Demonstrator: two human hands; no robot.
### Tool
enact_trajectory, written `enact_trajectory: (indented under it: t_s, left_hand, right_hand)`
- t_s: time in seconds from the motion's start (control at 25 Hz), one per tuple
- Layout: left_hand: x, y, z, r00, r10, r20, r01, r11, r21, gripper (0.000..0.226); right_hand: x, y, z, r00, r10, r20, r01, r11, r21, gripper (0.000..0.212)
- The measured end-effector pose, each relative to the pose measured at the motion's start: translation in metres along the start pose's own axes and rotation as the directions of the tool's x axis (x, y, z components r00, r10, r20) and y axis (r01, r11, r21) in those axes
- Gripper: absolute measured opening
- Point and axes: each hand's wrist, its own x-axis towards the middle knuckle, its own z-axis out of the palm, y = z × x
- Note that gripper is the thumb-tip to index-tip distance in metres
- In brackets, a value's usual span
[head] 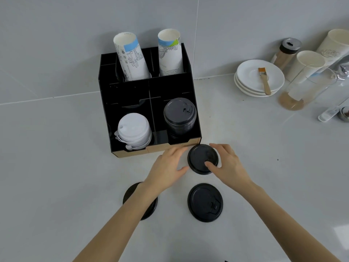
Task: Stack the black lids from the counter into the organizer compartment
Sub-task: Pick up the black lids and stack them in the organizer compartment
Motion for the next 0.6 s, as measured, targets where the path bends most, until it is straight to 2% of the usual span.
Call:
enact_trajectory:
  t_s: [0.16,0.36,0.6]
  left_hand:
    - [0.006,-0.001,0.014,0.997,-0.073,0.021,0.072,0.996,0.046,0.058]
    - [0.013,0.000,0.027,0.994,-0.078,0.070,0.077,0.997,0.019,0.062]
    - [0.017,0.002,0.031,0.996,-0.085,0.023,0.086,0.995,-0.052,0.063]
  right_hand:
    - [-0.005,0.006,0.011,0.998,0.046,0.051,-0.046,0.999,0.010,0.061]
    - [-0.005,0.011,0.019,0.999,0.034,0.008,-0.034,0.999,0.002,0.066]
    - [-0.006,0.016,0.023,0.998,0.010,-0.055,-0.009,1.000,0.012,0.063]
